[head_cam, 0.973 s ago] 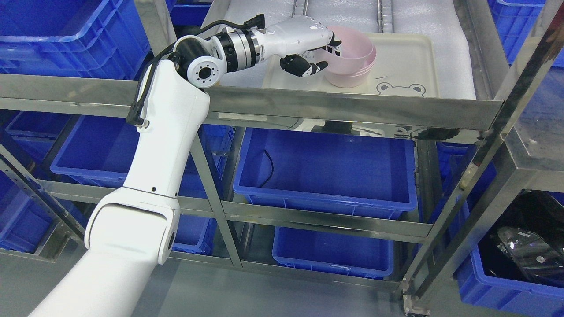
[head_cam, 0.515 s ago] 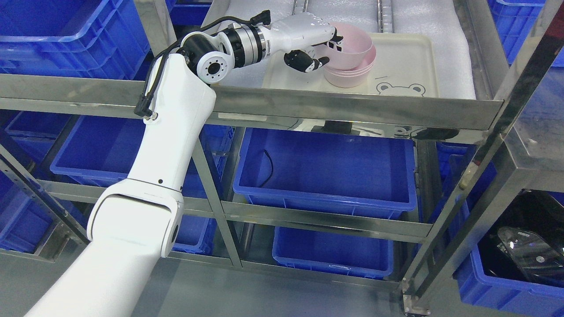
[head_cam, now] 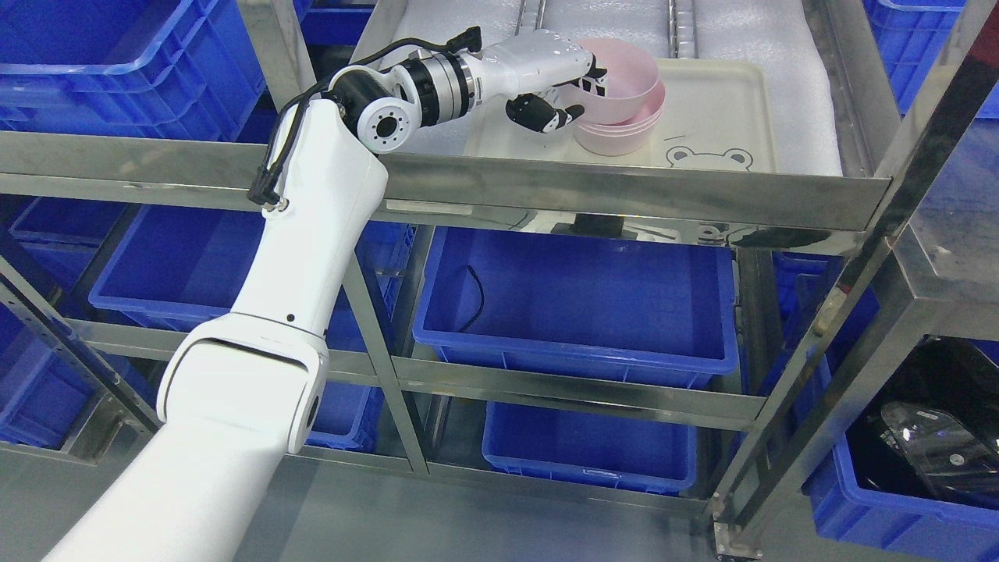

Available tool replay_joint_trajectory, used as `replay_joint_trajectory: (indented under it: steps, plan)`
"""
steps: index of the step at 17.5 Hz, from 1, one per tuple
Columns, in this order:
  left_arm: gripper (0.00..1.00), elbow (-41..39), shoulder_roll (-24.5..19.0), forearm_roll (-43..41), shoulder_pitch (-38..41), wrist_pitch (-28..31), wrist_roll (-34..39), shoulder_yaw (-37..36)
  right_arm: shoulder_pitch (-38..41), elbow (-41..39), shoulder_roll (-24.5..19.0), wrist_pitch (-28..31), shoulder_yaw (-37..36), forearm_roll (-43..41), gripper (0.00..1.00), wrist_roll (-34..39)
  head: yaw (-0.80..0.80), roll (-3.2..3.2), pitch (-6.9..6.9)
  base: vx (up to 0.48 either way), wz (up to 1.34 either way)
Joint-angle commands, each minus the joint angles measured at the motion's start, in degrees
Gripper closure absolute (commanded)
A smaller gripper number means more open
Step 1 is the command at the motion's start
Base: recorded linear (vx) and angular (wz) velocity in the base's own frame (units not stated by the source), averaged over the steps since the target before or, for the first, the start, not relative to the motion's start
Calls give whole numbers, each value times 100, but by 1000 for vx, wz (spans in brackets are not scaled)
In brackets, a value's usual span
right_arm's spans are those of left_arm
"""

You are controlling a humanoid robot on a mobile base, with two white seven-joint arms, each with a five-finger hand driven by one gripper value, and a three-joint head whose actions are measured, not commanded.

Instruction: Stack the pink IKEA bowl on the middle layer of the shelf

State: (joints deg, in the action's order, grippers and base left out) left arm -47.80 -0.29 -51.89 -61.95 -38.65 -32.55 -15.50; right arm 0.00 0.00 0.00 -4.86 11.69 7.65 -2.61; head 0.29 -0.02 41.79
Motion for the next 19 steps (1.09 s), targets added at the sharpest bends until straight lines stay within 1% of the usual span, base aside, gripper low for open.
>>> replay_joint_trajectory:
  steps: [1, 2, 4, 5, 8, 10, 11, 14, 15, 17, 18, 19]
  plan:
    - [37, 289, -71, -6, -10, 7, 108, -58, 88, -100, 100, 3, 0, -1, 0, -2, 0, 0, 0, 0, 0]
    - [32, 263, -71, 3, -10, -2, 99, -41, 88, -100, 100, 3, 0, -1, 0, -2, 0, 0, -1, 0, 0]
    - [13, 140, -71, 56, -71, -2, 91, 21, 88, -100, 100, 3, 0, -1, 0, -2, 0, 0, -1, 0, 0]
    - [9, 52, -71, 99, -98, -2, 64, 82, 88, -100, 100, 3, 0, -1, 0, -2, 0, 0, -1, 0, 0]
    - [8, -80, -71, 529, -107, 15, 20, 275, 88, -100, 100, 3, 0, -1, 0, -2, 0, 0, -1, 0, 0]
    - [11, -255, -71, 1413, -273, 120, 82, 486, 88, -100, 100, 3, 0, -1, 0, -2, 0, 0, -1, 0, 0]
    - [10, -378, -71, 1940, -300, 304, 82, 487, 88, -100, 100, 3, 9, -1, 0, -2, 0, 0, -1, 0, 0]
    - [10, -887, -71, 3751, -196, 691, 20, 443, 88, -100, 100, 3, 0, -1, 0, -2, 0, 0, -1, 0, 0]
    - [10, -1124, -71, 4261, -30, 823, 11, 312, 88, -100, 100, 3, 0, -1, 0, -2, 0, 0, -1, 0, 0]
    - [9, -1738, -71, 4957, 514, 990, 72, -170, 88, -100, 100, 3, 0, -1, 0, -2, 0, 0, -1, 0, 0]
    - [8, -2150, -71, 5099, 882, 1017, 108, -468, 88, -100, 100, 3, 0, -1, 0, -2, 0, 0, -1, 0, 0]
    - [7, -2572, -71, 5101, 1286, 1017, 299, -811, 88, -100, 100, 3, 0, -1, 0, -2, 0, 0, -1, 0, 0]
